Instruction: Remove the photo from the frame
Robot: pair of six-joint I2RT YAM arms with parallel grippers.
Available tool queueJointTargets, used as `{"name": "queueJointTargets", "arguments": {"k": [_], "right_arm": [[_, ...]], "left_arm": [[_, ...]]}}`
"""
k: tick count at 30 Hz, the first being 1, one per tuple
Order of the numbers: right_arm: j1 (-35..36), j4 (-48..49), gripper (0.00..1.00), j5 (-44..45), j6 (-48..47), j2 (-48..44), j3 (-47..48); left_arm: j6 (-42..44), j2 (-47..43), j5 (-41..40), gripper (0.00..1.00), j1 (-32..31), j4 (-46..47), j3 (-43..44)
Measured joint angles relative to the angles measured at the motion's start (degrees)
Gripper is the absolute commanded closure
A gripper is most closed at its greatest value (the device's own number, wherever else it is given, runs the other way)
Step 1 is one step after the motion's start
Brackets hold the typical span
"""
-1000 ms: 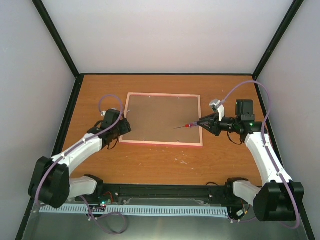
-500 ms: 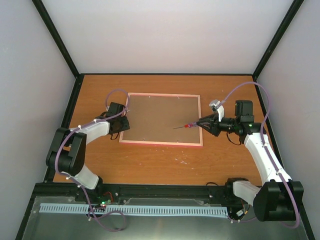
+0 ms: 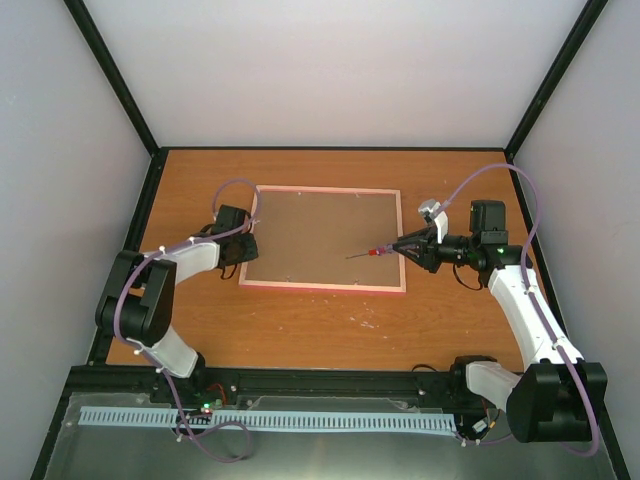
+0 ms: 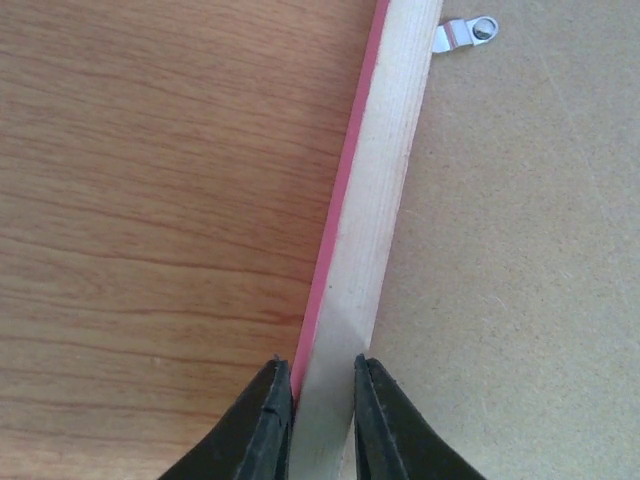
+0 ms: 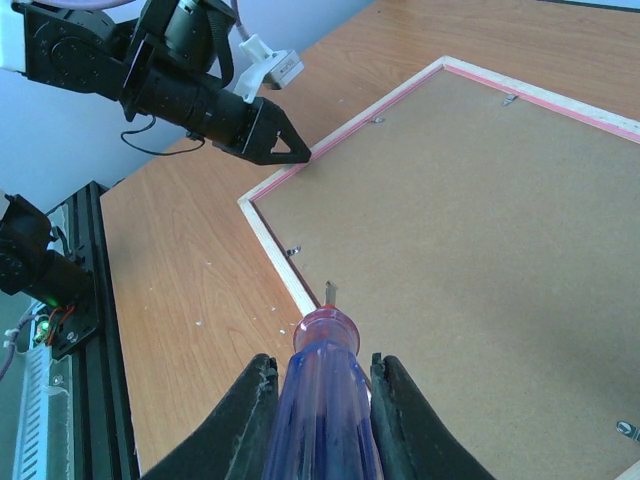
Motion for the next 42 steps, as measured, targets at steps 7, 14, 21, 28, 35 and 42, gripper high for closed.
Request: {"name": "queueJointTargets", "arguments": {"k": [7, 14, 21, 28, 35, 42], "right_arm": [[0.0, 0.0, 0.97, 0.0, 0.0, 0.1, 0.0], [0.0, 0.0, 0.97, 0.1, 0.0, 0.7, 0.0], [0.0, 0.0, 0.97, 0.2, 0.0, 0.9, 0.0], [0.0, 0.0, 0.97, 1.1, -0.3, 0.9, 0.0], [0.1, -0.3, 0.97, 2.2, -1.4, 0.8, 0.0], [5.4, -1.6, 0.97, 7.7, -2.2, 0.7, 3.5]], "left_arm": [[0.9, 0.3, 1.5, 0.70, 0.2, 3.1, -1.5], [1.1, 0.6, 0.6, 0.79, 0.2, 4.1, -1.9], [4.3, 0.4, 1.9, 0.90, -1.1, 5.0, -2.3], [3.7, -0.1, 0.0, 0.95, -6.9, 6.6, -3.6], [0.8, -6.9, -0.3, 0.96, -14.5, 6.7, -10.3], [-3.3, -13.6, 1.9, 0.96, -21.9, 5.1, -15.7]]}}
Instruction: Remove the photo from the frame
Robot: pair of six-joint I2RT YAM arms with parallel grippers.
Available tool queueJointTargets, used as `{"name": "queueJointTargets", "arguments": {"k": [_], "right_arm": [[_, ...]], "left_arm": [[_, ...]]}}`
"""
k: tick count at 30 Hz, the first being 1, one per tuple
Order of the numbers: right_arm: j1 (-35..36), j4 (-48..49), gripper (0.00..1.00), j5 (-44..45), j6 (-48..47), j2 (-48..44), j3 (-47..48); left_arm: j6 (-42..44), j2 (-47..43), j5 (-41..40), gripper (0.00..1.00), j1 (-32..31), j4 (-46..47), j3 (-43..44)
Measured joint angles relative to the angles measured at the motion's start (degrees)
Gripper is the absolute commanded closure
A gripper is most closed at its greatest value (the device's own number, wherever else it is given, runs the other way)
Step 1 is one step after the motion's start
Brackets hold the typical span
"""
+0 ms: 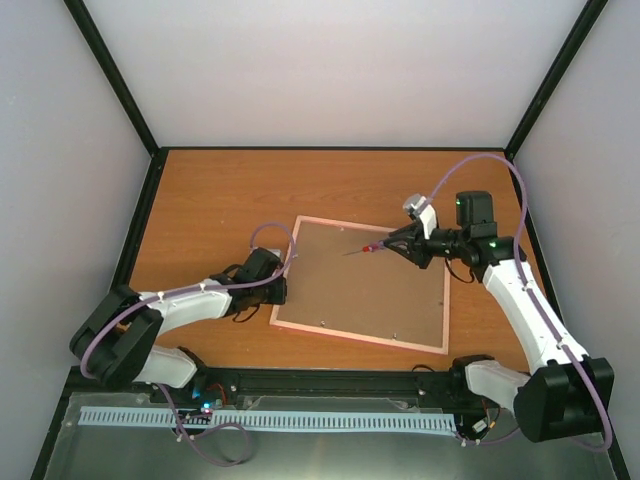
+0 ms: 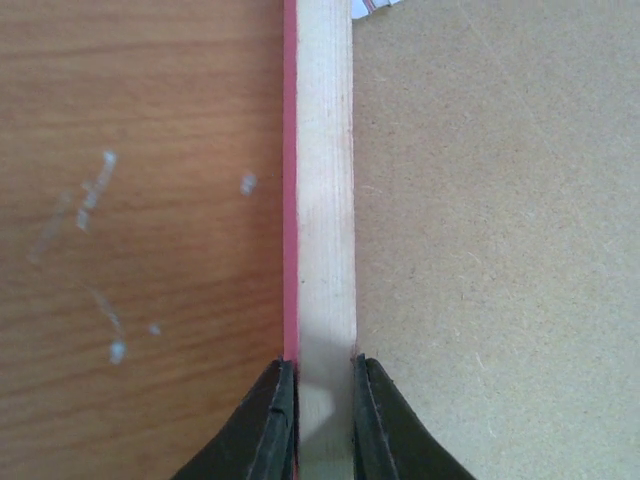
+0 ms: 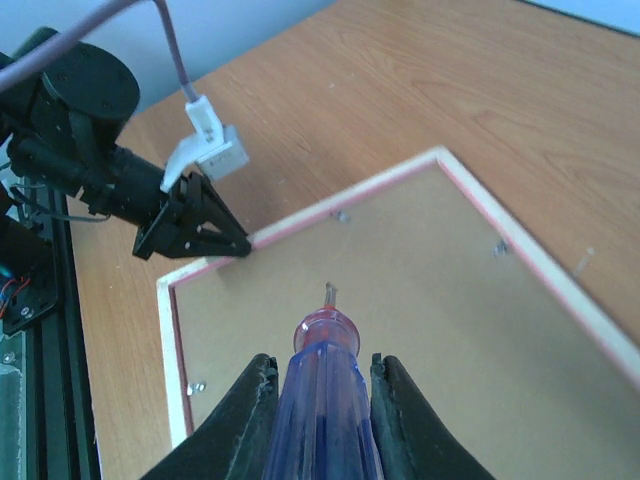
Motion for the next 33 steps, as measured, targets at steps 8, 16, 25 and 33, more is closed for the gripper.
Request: {"name": "queueJointTargets", "arguments": {"k": [8, 16, 25, 33], "right_arm": [[11.3, 0.1, 0.97, 7.9, 0.3, 8.1, 10.2], [21.1, -0.3, 0.97, 15.0, 0.2, 18.7, 17.0], [26.2, -1.4, 0.97, 19.5, -0.6, 26.8, 21.9], [28.2, -1.3, 0.97, 20.7, -0.5, 31.5, 25.3]], "left_arm": [[-4.3, -1.7, 1.7, 0.96, -2.1, 2.8, -2.5], [-6.3, -4.7, 1.8, 0.77, -2.3, 2.9, -5.0], [-8.8, -3.1, 1.9, 0.74, -2.3, 4.2, -5.2], [-9.2, -2.4, 1.9, 0.82, -2.3, 5.3, -4.8]]}}
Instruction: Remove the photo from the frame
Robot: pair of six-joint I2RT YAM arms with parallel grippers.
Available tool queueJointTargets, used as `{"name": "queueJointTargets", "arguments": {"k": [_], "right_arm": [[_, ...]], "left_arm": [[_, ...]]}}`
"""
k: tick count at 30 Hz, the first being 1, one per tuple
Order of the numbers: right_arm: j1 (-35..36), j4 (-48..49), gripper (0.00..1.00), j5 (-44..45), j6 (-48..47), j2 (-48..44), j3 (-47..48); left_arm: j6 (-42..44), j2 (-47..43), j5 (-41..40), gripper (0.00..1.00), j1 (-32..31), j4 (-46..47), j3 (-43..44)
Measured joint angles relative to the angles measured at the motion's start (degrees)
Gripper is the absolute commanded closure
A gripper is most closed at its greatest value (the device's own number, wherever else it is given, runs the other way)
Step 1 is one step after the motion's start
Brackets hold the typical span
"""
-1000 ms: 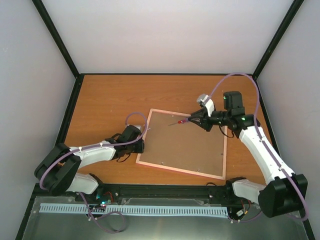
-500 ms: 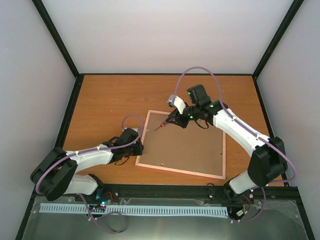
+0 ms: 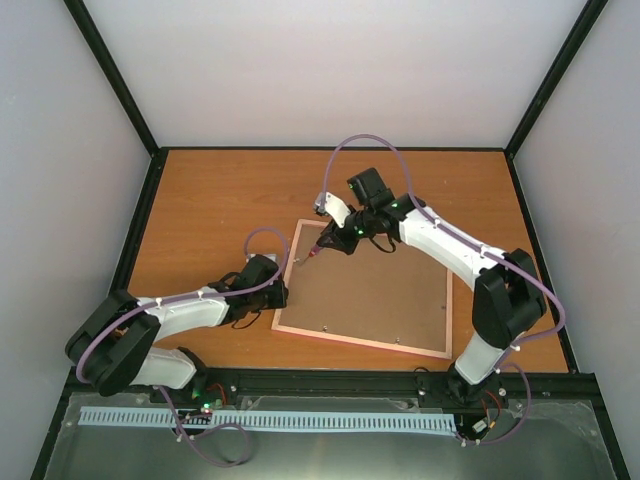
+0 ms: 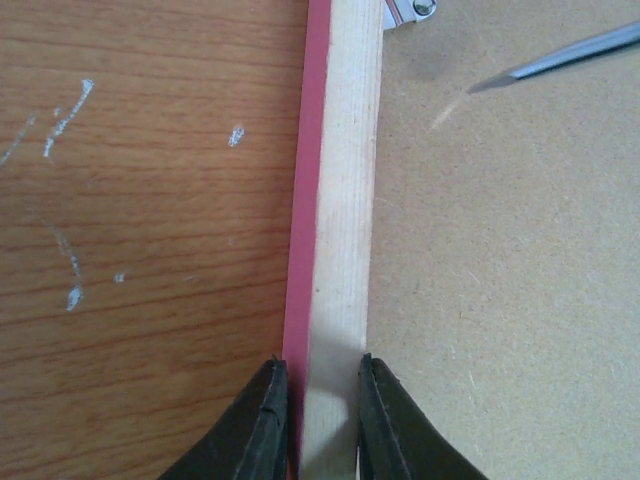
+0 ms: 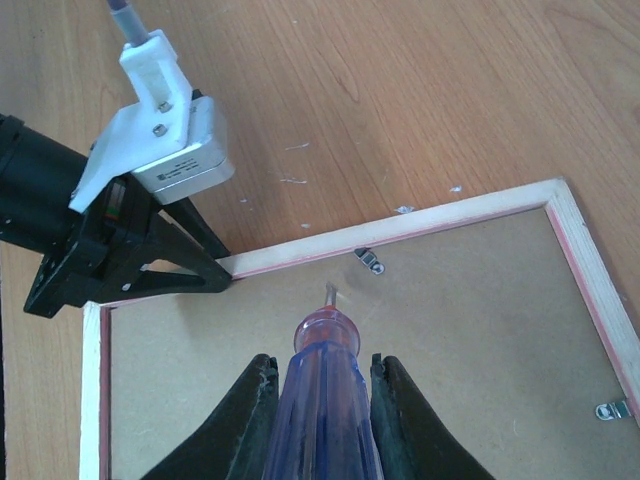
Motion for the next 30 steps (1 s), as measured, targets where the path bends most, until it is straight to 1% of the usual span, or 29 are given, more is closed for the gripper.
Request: {"name": "queueJointTargets", "arguments": {"k": [9, 13, 30], "right_arm": [[0.7, 0.6, 0.97, 4.5, 1.3, 2.6, 2.3], [0.7, 0.9, 0.97, 5.1, 1.8, 3.3, 3.6], [1.4, 2.0, 0.97, 5.4, 1.9, 5.2, 4.1]], "left_arm": [[0.1, 0.1, 0.0, 0.89, 0.0, 0.2, 0.0], [0.1, 0.4, 0.0, 0.93, 0.0, 0.8, 0.0], [0.1, 0.4, 0.0, 0.97, 0.0, 0.8, 0.0]]}}
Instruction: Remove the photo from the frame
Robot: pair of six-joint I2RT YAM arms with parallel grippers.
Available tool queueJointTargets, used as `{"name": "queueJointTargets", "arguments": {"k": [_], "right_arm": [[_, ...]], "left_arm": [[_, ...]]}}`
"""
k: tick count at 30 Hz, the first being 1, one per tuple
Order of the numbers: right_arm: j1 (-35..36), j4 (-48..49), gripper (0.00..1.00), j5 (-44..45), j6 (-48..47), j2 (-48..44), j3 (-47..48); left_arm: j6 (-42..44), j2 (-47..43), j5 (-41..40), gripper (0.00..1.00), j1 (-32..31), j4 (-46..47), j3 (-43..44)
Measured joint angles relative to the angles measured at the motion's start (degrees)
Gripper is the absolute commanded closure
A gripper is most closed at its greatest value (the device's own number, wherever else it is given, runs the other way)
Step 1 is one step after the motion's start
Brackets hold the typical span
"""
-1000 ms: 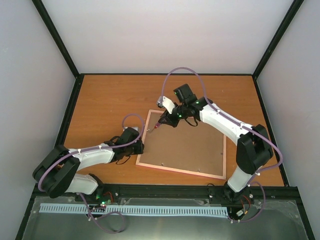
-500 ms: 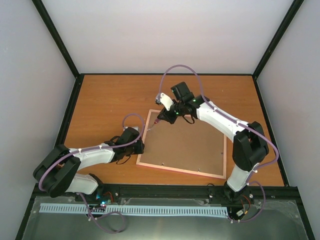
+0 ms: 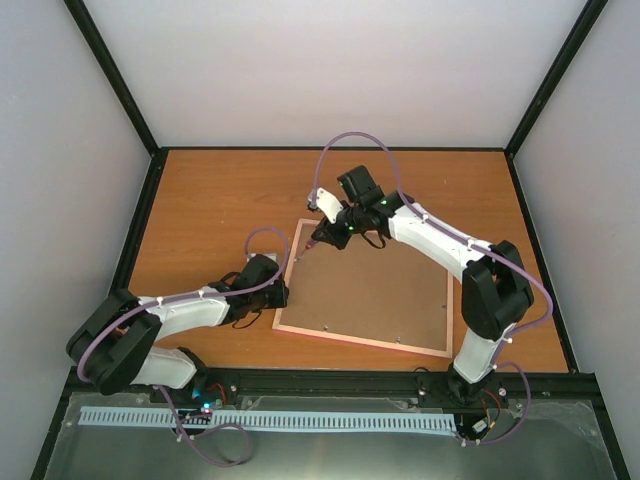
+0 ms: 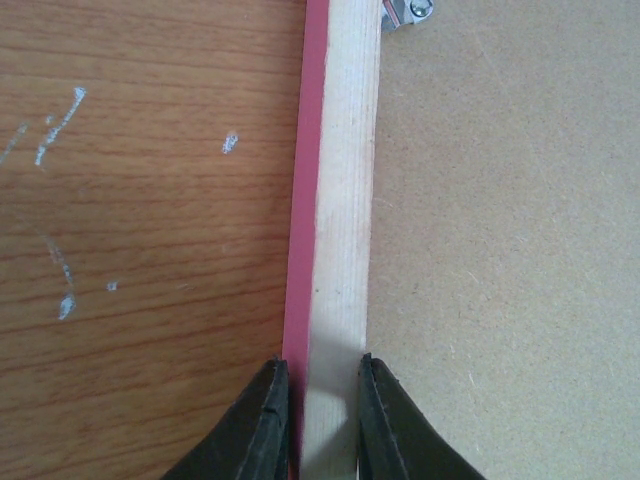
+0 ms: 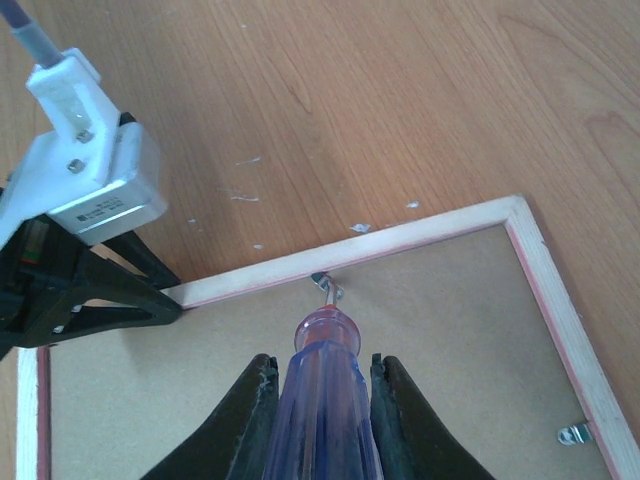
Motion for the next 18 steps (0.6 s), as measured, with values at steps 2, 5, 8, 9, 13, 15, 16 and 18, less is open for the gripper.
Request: {"name": "queueJointTargets", "arguments": {"k": [2, 5, 8, 9, 13, 15, 16, 18], "right_arm": [[0.3, 0.2, 0.97, -0.1, -0.3, 0.0, 0.0], [1.0, 0.3, 0.97, -0.4, -0.9, 0.0, 0.0], [1.6, 0.0, 0.97, -0.8, -1.5, 0.1, 0.0], [1.7, -0.1, 0.97, -0.9, -1.7, 0.1, 0.0], [1.7, -0.5, 0.97, -0.9, -2.3, 0.1, 0.0], [1.7, -0.5, 0.97, -0.8, -2.5, 0.1, 0.0], [1.8, -0.6, 0.97, -0.6, -2.5, 0.1, 0.0], [1.8, -0.7, 0.97, -0.2, -2.5, 0.1, 0.0]], "left_arm": [[0.0, 0.0, 0.0, 0.98, 0.0, 0.0, 0.0], [0.0, 0.0, 0.0, 0.98, 0.0, 0.0, 0.0], [0.0, 0.0, 0.0, 0.98, 0.0, 0.0, 0.0], [0.0, 0.0, 0.0, 0.98, 0.0, 0.0, 0.0], [0.0, 0.0, 0.0, 0.98, 0.0, 0.0, 0.0], [0.0, 0.0, 0.0, 0.98, 0.0, 0.0, 0.0], [0.0, 0.0, 0.0, 0.98, 0.0, 0.0, 0.0], [0.0, 0.0, 0.0, 0.98, 0.0, 0.0, 0.0]]}}
